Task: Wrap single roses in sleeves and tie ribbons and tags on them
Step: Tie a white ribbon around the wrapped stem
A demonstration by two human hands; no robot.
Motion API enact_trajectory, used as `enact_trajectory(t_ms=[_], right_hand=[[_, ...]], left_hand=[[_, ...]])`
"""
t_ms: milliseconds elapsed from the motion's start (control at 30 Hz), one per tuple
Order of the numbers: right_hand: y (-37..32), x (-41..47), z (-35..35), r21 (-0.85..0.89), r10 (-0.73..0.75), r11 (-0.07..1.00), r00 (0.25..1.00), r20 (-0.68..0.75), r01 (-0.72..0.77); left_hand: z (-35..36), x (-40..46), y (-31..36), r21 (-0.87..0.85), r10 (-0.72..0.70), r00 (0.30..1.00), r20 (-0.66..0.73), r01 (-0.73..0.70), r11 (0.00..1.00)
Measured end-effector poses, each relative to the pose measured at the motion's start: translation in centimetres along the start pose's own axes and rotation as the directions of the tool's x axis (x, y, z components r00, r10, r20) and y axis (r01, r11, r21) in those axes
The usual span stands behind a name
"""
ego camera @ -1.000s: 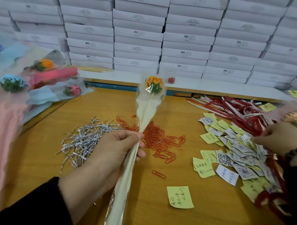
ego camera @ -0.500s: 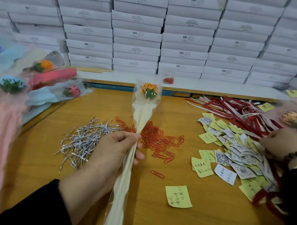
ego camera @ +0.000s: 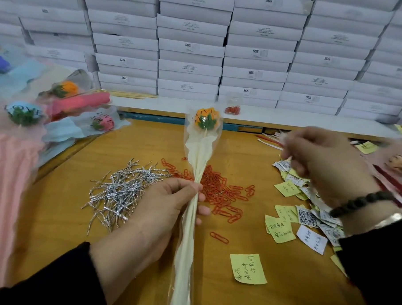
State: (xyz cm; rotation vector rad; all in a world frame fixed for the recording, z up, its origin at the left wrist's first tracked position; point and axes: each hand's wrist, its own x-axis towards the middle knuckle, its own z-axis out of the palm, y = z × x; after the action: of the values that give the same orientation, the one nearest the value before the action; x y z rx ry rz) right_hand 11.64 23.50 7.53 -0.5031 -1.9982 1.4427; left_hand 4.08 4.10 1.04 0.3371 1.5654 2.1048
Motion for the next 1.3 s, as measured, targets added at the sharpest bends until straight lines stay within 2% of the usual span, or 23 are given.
enact_trajectory(t_ms=[133,267,367,533,733,900,967,1067,1167,1300], right_hand=[[0.6,-1.7,4.2,-0.051,0.08,0.996,0.956,0.281,-0.069],[1.7,-3.1,6.8,-0.122,0.159,0.986,0.879,0.448,-0.117],[1.9,-3.2,7.1,-0.128,0.149,0.987,0.87,0.47,-0.099],[1.9,-3.5,7.3,-0.065,0.179,0.983,0.838,0.515,-0.17],[2.5,-3.6,7.6,-0.114,0.206,0.978,0.835,0.51,-0.172],[2.8,-3.3,7.4,-0.122,0.122,0.989,0.906,0.406,-0.079],[3.0,-3.3,7.4,-0.153,0.083,0.988,0.916,0.392,-0.024],[3.0,-3.4,7.5,-0.126,0.075,0.992,0.914,0.398,-0.027],[2.8,-3.4,7.4,-0.114,0.11,0.991,0.888,0.446,-0.066],[1.9,-2.6,5.5,-0.207,0.189,0.975,0.773,0.606,-0.076]], left_hand=[[0.1,-0.1,0.0,-0.014,-0.003,0.999,0.042,0.003,1.0],[0.2,-0.2,0.1,-0.021,-0.03,0.995,0.095,0.032,0.999],[0.1,-0.1,0.2,-0.058,-0.025,0.997,0.073,0.03,0.998],[0.0,0.0,0.2,-0.091,-0.019,0.999,0.041,0.023,0.996],[0.0,0.0,0.6,-0.084,-0.03,0.999,0.013,0.031,0.996],[0.3,-0.3,0.5,-0.064,-0.051,0.996,0.067,0.055,0.996],[0.5,-0.5,0.2,-0.048,-0.063,0.993,0.095,0.068,0.996],[0.5,-0.5,0.2,-0.042,-0.059,0.996,0.069,0.062,0.997],[0.4,-0.3,0.5,-0.055,-0.031,0.999,0.02,0.032,0.998],[0.0,0.1,0.8,-0.032,-0.008,0.998,-0.059,0.006,0.999]])
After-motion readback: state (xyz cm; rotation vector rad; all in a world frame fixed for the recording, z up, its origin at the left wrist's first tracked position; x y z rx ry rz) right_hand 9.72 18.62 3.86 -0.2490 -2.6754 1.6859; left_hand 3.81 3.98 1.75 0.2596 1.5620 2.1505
